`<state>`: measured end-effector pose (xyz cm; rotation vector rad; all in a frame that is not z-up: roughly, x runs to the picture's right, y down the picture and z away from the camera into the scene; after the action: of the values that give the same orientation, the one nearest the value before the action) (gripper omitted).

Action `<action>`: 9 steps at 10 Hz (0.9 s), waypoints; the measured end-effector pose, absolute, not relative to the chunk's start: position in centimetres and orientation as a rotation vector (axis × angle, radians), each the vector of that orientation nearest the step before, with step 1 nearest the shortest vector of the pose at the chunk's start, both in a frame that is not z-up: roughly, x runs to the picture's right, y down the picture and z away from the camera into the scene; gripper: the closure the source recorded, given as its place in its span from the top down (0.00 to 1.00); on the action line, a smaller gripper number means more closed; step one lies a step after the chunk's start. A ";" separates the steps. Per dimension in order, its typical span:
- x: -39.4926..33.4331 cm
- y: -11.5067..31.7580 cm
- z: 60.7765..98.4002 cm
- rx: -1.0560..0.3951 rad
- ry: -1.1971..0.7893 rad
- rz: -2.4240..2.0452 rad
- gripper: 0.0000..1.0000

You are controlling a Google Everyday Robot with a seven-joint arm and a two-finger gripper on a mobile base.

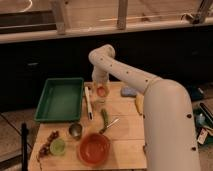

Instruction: Place apple in paper cup

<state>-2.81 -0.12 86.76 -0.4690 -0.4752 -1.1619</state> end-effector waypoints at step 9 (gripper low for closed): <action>-2.8 0.2 86.6 -0.482 -0.490 -1.161 0.80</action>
<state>-2.82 0.17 86.59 -0.4822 -0.4896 -1.1607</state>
